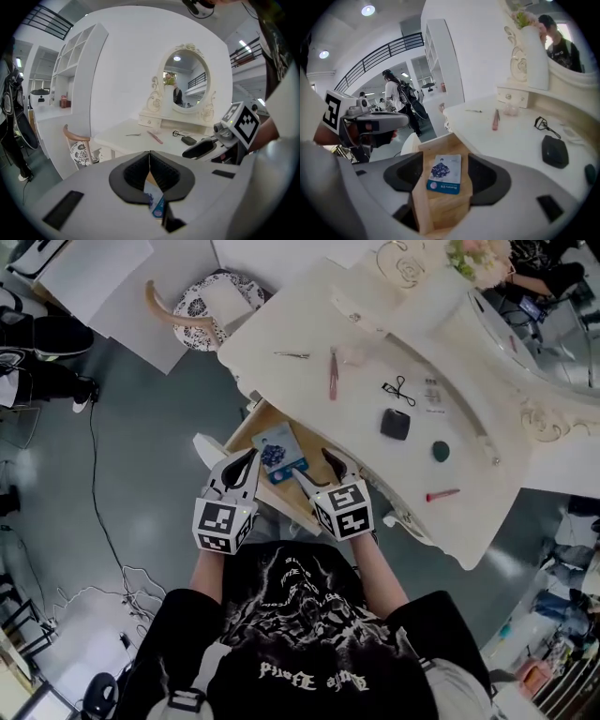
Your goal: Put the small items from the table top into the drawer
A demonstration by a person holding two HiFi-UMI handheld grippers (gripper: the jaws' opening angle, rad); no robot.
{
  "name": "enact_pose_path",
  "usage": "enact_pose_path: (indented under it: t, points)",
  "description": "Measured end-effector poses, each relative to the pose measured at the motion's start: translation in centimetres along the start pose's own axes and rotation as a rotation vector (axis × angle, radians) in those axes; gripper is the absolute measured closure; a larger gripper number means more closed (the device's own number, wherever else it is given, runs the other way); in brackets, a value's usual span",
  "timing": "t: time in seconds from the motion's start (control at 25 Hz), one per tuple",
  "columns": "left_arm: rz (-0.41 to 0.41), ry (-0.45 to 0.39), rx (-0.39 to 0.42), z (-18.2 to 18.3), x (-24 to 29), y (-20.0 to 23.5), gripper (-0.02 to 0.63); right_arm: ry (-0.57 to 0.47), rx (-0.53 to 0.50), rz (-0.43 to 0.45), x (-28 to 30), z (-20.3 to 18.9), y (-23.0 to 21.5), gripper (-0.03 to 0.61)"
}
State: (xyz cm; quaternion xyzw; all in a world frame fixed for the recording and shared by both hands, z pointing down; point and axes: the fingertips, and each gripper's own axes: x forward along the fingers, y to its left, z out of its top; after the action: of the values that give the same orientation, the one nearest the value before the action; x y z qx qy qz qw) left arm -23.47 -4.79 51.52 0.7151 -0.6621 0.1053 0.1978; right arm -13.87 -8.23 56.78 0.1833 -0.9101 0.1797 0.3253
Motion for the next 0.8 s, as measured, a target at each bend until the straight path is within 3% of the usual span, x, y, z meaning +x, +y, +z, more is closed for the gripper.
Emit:
enact_pose_path:
  t: [0.4, 0.8]
  points:
    - [-0.084, -0.02, 0.03, 0.4, 0.0, -4.2, 0.598, -0.184, 0.031, -0.135, -6.5, 1.8, -2.3, 0.348]
    - [-0.168, -0.057, 0.084, 1.7, 0.8, -8.6, 0.598, -0.268, 0.05, -0.256, -11.6, 0.3, -4.0, 0.424]
